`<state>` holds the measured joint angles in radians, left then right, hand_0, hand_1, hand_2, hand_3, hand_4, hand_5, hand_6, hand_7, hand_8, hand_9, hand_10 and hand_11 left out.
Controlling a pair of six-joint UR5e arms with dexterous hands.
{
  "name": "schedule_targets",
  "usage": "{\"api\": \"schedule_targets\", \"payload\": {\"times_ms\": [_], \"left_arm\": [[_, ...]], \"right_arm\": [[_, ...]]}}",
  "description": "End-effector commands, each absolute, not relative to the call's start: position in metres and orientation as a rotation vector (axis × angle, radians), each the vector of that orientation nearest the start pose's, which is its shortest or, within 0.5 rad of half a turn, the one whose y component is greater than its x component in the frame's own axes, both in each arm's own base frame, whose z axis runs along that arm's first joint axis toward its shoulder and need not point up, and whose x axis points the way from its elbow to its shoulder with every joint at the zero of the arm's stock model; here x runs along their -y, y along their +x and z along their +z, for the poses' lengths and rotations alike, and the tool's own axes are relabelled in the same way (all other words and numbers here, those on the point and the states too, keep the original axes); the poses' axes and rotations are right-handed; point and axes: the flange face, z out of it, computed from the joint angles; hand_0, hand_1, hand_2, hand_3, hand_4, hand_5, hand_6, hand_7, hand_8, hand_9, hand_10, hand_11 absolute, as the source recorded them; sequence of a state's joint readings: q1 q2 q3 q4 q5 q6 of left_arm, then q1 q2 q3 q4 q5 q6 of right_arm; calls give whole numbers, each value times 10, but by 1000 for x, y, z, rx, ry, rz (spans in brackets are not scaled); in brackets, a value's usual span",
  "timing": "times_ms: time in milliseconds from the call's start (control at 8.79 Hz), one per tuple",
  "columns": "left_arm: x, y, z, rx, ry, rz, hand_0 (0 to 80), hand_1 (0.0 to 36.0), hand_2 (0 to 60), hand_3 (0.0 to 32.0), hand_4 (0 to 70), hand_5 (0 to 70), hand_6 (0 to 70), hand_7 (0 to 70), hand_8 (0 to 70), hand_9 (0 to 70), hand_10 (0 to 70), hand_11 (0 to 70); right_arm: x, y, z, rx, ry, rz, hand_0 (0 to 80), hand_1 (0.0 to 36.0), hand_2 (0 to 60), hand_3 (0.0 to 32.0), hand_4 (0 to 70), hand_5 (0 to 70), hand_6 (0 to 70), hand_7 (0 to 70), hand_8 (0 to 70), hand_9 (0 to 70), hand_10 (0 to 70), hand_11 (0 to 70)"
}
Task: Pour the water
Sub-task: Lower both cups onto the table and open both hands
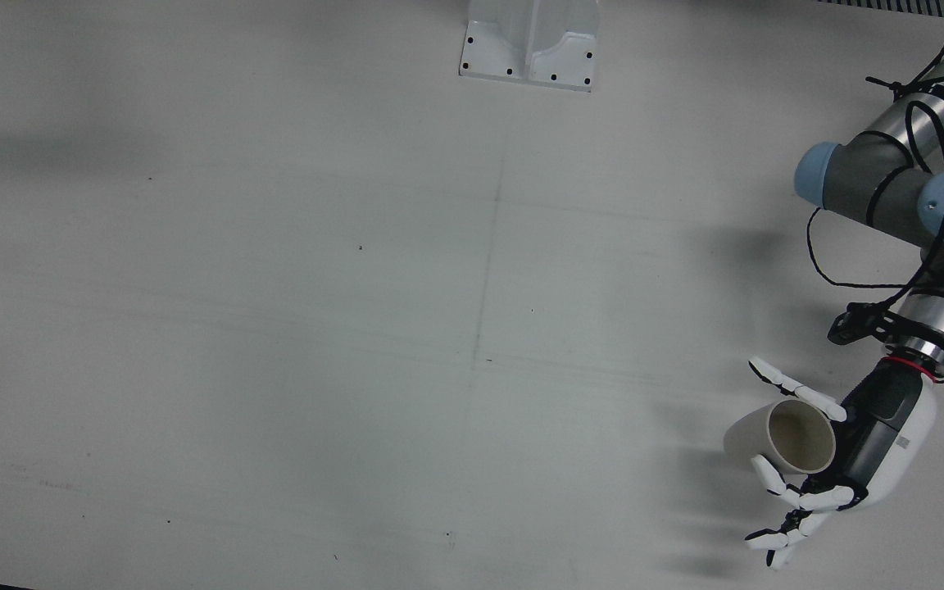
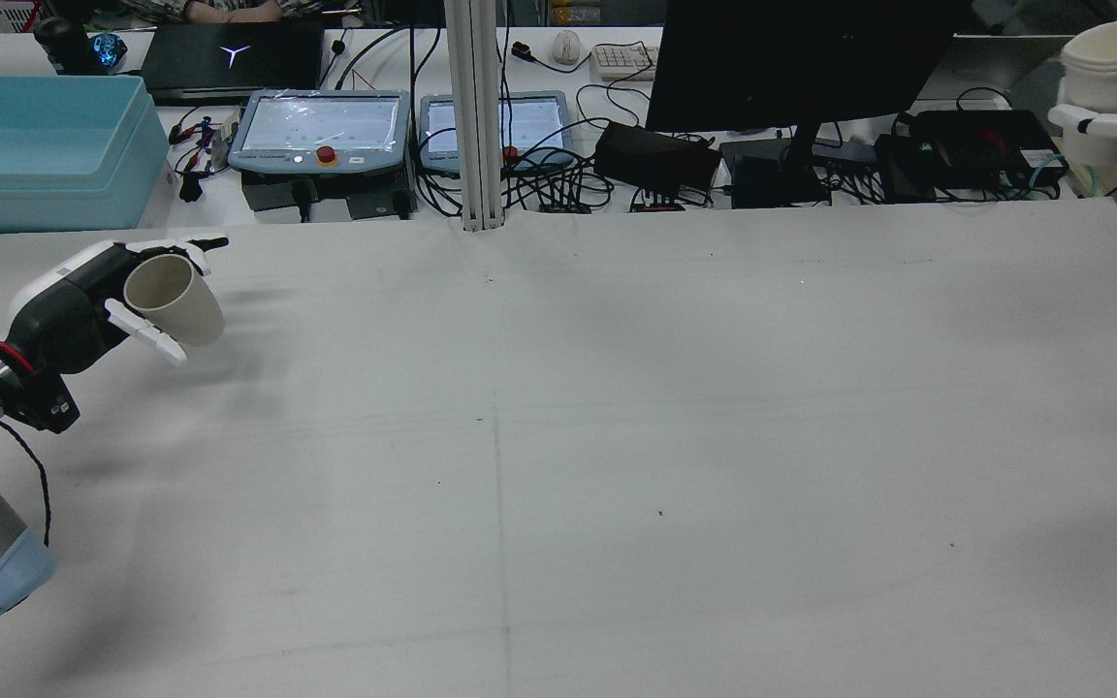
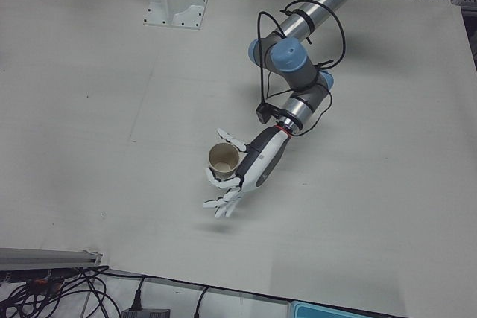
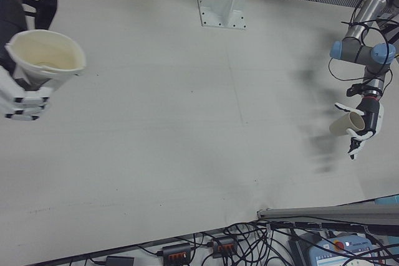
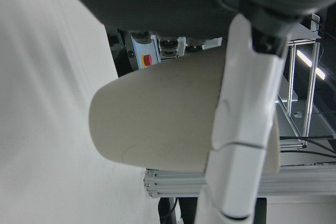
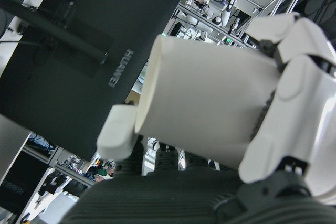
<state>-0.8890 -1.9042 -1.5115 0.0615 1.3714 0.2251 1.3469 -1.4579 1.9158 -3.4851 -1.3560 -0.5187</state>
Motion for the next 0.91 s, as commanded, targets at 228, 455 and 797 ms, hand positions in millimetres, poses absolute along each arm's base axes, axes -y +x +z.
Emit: {"api": "schedule_targets", "payload": {"times_ms": [228,455,797], "left_arm": [[538,184,654,-2117,-235,-1727,800,131,0,0,484,700,110,211,66,42,8,27],[536,180,658,-2122,-232,-1726,800,134,0,0,478,700,107,209,65,40,6,24],[525,173,685,-2098,-223,-1741,800,125,0,0,471,700,107,212,65,42,7,26]], "right_arm": [[511,79,852,-2371,-583,-2466,469,110,341,0,293,700,530,669,445,605,700,700],[536,32,903,-2356,-629,-2500,466,82,248,0,318,646,520,641,441,598,700,700],[537,-22,901,-2361,-545,-2474,500,119,13,0,226,192,196,198,102,116,210,315]]}}
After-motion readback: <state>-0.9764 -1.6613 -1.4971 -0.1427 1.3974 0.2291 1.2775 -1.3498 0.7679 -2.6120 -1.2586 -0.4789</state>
